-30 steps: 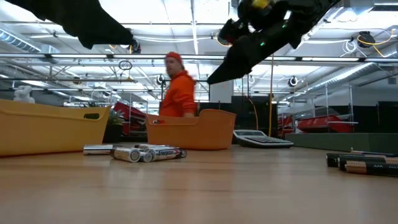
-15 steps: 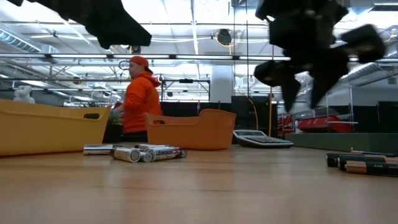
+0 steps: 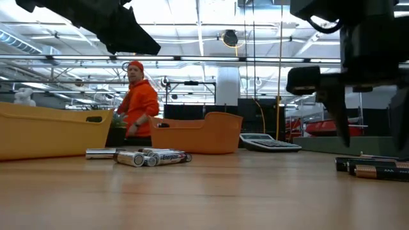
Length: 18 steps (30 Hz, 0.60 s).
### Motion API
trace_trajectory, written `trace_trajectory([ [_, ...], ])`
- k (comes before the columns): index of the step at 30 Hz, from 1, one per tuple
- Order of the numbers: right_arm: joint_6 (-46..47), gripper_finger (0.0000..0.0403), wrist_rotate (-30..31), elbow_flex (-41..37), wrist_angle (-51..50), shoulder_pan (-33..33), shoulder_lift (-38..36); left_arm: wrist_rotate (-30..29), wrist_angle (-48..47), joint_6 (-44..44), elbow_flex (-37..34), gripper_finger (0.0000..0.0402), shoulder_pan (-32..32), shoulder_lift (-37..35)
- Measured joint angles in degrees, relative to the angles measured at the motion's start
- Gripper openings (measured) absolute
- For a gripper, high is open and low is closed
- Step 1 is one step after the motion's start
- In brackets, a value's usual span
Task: Sort batteries
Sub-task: Put the black battery into the orange bin
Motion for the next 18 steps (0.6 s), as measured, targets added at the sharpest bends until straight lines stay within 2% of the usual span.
trace_trajectory([
  [10,-1.0,0.0166,-0.3,0.1,1.6,0.8,4.9,0.1,0.0,0.0,0.0,0.012,0.0,0.0],
  [12,-0.6,0.0139,-0.1,0.2,1.9,0.8,5.2,0.1,-0.1,0.2,0.0,0.012,0.0,0.0],
  [17,-1.7,0.003,-0.1,0.2,2.1,0.2,5.5,0.1,-0.2,0.4,0.0,0.012,0.0,0.0],
  [18,-1.9,0.0021,-0.2,0.2,2.1,-0.1,5.5,0.1,-0.2,0.4,0.0,0.012,0.0,0.0],
])
